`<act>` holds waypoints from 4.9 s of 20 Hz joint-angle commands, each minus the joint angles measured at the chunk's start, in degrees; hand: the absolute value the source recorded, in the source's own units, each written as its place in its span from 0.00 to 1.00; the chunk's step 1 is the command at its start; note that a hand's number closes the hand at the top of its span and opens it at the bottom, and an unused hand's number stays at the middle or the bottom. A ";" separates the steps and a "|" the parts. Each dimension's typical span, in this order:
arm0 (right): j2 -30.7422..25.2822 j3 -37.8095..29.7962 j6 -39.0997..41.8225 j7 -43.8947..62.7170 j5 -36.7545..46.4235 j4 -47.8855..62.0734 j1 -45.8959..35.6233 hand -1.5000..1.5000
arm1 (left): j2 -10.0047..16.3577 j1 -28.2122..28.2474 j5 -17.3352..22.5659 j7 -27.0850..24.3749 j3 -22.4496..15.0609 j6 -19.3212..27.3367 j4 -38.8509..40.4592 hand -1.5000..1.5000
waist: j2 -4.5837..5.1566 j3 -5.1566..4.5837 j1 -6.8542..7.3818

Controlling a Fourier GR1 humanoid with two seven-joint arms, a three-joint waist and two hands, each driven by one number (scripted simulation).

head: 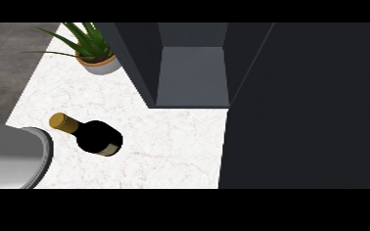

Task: Pick up the wine, place it into the cabinet and close the cabinet

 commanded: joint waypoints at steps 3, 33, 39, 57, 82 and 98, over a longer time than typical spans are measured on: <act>0.51 1.30 -1.83 4.84 1.05 -5.60 -1.78 0.00 | 3.60 -3.87 6.13 3.25 7.53 1.88 4.76 0.00 | 0.00 0.00 -0.11; 1.20 2.03 -0.75 8.09 -0.52 -8.56 -2.71 0.00 | -4.67 -15.56 -11.81 10.78 2.21 -10.42 29.69 0.00 | 0.19 -0.16 -2.85; 1.37 2.92 -0.15 5.87 0.93 -4.59 -4.38 0.00 | -6.94 -17.80 -15.79 10.60 3.17 -8.12 30.69 0.00 | 0.68 -0.17 -3.94; 2.23 2.35 -0.31 6.61 0.70 -3.15 -8.25 0.00 | -15.86 -16.43 -25.74 9.33 7.41 -13.01 29.77 0.00 | 1.04 -0.48 -5.63; 0.17 -3.63 0.08 11.85 -2.34 -8.20 -6.49 0.00 | -19.75 -40.51 -62.31 -16.70 11.40 -30.41 72.12 0.00 | 0.32 -0.11 -1.53; 1.25 -2.57 -1.77 15.83 -0.77 -6.14 -12.86 0.00 | -19.11 -44.02 -76.77 -38.46 3.92 -26.46 87.49 0.00 | 0.26 -0.13 -0.94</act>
